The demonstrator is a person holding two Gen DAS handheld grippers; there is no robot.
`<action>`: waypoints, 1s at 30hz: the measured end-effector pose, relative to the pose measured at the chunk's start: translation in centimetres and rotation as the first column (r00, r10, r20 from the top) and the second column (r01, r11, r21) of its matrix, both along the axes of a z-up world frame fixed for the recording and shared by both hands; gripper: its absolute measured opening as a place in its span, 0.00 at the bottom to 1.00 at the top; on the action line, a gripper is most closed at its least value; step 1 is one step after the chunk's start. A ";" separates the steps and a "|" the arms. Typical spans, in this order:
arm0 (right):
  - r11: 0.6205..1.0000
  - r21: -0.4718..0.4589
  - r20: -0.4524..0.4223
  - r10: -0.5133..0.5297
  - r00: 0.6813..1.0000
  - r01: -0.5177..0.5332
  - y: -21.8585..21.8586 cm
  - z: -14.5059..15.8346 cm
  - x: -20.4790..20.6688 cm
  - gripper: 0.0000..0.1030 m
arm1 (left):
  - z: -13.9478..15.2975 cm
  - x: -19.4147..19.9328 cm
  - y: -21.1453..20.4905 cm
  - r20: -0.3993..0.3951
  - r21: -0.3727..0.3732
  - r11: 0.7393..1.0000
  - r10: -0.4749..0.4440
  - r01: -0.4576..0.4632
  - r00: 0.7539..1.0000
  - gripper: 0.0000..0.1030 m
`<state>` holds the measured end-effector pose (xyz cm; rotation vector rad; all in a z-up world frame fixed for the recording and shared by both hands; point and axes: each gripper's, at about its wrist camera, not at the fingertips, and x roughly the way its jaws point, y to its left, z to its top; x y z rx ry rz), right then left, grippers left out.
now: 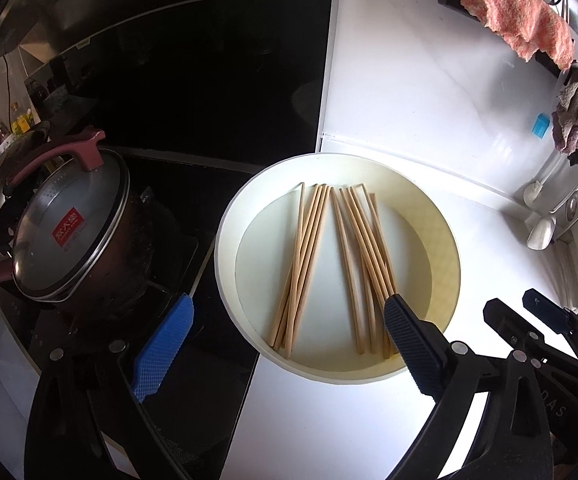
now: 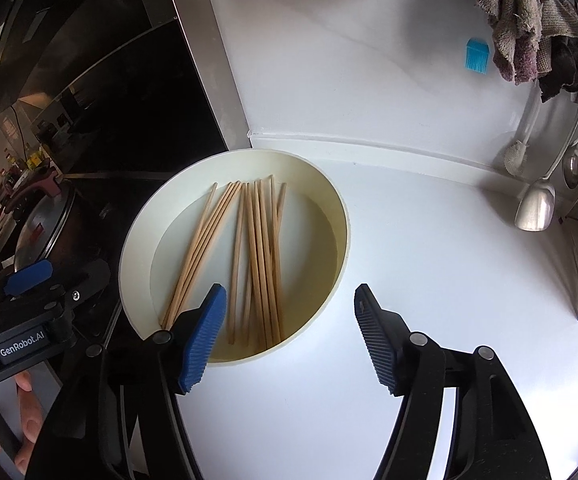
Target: Organize utensils
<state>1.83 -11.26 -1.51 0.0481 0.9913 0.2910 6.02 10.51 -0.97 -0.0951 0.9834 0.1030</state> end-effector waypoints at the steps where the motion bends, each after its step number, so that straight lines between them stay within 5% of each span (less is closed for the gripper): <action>1: 1.000 -0.003 0.001 0.001 1.000 -0.001 0.0 0.0 0.0 0.62 | 0.1 -0.2 -0.1 0.000 0.004 1.000 0.000 0.000 1.000 0.92; 30: 1.000 -0.008 0.009 0.004 1.000 -0.004 0.2 0.3 -0.3 0.62 | 0.4 -0.6 0.5 0.005 0.015 1.000 -0.005 0.005 1.000 0.92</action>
